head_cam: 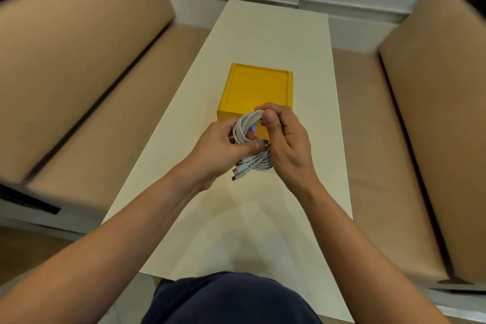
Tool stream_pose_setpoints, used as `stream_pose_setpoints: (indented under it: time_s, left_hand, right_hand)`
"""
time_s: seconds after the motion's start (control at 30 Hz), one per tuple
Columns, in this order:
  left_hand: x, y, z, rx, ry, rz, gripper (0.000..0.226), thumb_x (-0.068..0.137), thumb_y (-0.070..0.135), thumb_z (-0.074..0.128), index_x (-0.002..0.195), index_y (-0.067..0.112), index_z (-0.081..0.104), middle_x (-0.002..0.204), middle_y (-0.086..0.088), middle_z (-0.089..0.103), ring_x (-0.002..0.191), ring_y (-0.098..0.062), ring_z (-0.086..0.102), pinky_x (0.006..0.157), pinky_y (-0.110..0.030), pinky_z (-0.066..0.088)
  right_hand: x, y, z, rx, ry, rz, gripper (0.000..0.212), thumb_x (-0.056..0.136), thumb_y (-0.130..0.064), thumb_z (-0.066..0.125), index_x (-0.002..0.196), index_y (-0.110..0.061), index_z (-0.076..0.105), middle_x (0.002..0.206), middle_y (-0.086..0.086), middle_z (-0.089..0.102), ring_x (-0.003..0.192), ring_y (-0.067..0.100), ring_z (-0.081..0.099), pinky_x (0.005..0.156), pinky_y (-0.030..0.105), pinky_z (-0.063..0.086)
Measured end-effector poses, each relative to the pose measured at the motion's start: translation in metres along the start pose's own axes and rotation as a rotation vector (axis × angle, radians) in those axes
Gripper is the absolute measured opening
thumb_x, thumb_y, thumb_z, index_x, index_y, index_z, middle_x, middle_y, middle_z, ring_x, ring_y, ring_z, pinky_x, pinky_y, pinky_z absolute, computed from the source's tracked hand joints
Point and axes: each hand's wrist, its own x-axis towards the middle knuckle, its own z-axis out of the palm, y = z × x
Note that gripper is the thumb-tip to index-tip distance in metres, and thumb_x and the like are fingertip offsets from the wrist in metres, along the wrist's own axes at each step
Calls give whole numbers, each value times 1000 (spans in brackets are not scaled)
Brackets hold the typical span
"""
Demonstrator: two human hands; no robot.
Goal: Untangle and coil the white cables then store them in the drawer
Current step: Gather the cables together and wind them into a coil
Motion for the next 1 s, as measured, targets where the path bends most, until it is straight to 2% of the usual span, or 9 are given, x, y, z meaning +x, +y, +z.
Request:
stream_pose_setpoints:
  time_s: [0.23,0.37,0.47,0.57,0.63,0.7,0.8,0.9,1.0]
  left_hand:
    - [-1,1,7,-234,-150,-225,8,94,7,71,99,7,64,88,-14,73,82,-31,74,74,-42,62]
    - [-3,-4,8,-224,-214,-269,8,97,6,67,94,8,59,89,-16,71,85,-32,73,79,-44,63]
    - [-1,-6,7,-244,-248,-297,8,99,9,64,100,8,57,96,-20,69,90,-33,72,83,-45,62]
    - [-1,-7,6,-320,-294,-308,7,100,9,63,105,9,57,99,-20,67,91,-33,72,83,-44,61]
    - [-1,-8,5,-359,-284,-292,5,99,7,63,99,7,58,94,-17,68,89,-32,71,82,-44,61]
    - [1,-9,3,-382,-222,-295,10,97,3,65,92,9,59,86,-13,68,82,-29,70,79,-43,62]
    - [5,-9,-3,-419,-172,-309,13,95,-1,65,90,10,60,83,-12,67,77,-25,72,74,-40,63]
    - [3,-8,-1,-437,-187,-313,13,95,-1,65,90,10,60,82,-12,68,77,-25,72,75,-40,63]
    - [3,-6,2,-438,-164,-306,13,95,-1,65,89,10,61,80,-11,68,76,-25,71,75,-40,64]
  right_hand:
    - [2,8,-3,-59,3,-18,20,110,-29,46,113,-24,65,110,-8,68,106,8,63,85,21,50]
    - [-2,15,-2,-96,-41,46,20,110,-32,45,110,-28,65,108,-14,67,109,15,62,87,24,50]
    - [-3,17,2,-91,-4,44,21,110,-32,44,109,-27,64,108,-7,69,106,15,64,88,34,53]
    - [-2,14,1,-160,2,-72,20,109,-33,44,108,-29,63,107,-8,67,106,20,63,88,43,52]
    - [1,7,-3,-169,-71,-71,27,110,-36,41,111,-28,66,110,-10,66,110,17,62,92,40,51]
    - [6,-1,-10,-108,-204,65,41,110,-46,31,125,-29,65,127,-10,64,119,7,59,101,32,47]
    - [10,-2,-17,3,-321,183,68,95,-77,19,147,-43,47,148,-13,52,135,4,50,114,38,40]
    - [10,-3,-12,39,-299,170,89,80,-93,20,149,-42,45,135,-9,59,125,7,59,105,39,50]
    - [10,-9,-17,50,-155,47,72,96,-78,27,148,-32,49,130,-8,60,121,12,59,100,41,52]
